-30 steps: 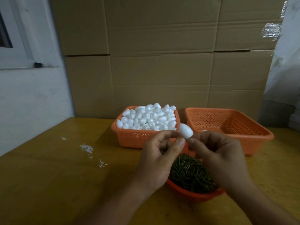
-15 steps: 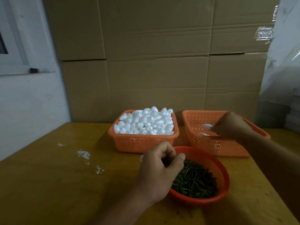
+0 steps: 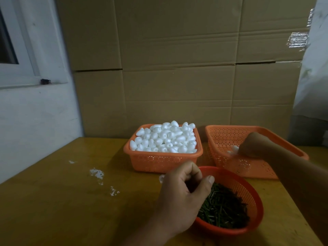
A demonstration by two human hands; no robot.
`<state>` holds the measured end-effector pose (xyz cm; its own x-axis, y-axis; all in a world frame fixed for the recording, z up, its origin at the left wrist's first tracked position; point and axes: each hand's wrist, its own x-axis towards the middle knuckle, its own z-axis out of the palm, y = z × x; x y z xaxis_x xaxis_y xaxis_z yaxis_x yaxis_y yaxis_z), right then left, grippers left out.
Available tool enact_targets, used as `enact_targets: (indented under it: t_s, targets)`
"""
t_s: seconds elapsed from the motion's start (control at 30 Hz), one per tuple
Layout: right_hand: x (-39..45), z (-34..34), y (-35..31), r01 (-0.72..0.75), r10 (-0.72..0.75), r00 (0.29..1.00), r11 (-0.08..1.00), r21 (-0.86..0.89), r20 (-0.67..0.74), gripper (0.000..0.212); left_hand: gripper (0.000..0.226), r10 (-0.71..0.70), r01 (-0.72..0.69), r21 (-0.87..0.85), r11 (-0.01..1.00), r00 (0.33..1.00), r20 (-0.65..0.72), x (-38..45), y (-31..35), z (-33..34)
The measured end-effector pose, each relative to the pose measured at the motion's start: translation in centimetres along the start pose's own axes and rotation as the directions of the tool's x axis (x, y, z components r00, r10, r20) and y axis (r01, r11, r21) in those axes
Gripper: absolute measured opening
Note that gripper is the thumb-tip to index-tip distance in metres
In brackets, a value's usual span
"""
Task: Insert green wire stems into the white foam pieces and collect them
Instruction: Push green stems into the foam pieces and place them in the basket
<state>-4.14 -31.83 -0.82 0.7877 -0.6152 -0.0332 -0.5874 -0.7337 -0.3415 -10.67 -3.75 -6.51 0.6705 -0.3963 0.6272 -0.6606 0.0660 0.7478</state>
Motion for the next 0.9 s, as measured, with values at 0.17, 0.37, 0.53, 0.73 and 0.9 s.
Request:
enact_targets:
  t_s: [0.17,0.37,0.53,0.73,0.9]
  targets:
    - [-0.8,-0.5,-0.1,0.027,-0.027,1.000,1.000,0.009,0.002,0.040,0.026,-0.003,0.002,0.022,1.000,1.000,0.015,0.0,0.0,0.0]
    - [-2.0,0.2,0.8,0.134,-0.050,0.958,0.947,0.291,-0.281,0.025,0.029,-0.023,0.023,0.029,0.999,0.999,0.023,0.0,-0.2,-0.2]
    - [-6.4,0.5,0.6,0.340,-0.193,0.915,0.842,0.420,-0.353,0.023,0.029,-0.037,0.036,0.060,0.998,0.999,0.012,0.0,-0.3,-0.2]
    - [-13.6,0.1,0.9,0.492,-0.308,0.852,0.748,0.446,-0.423,0.023,0.020,-0.058,0.058,0.064,0.996,0.998,-0.011,0.1,-0.5,-0.3]
    - [-16.5,1.4,1.3,0.567,-0.377,0.815,0.678,0.469,-0.441,0.029,0.021,-0.079,0.087,0.098,0.991,0.994,-0.081,0.7,-1.0,-0.6]
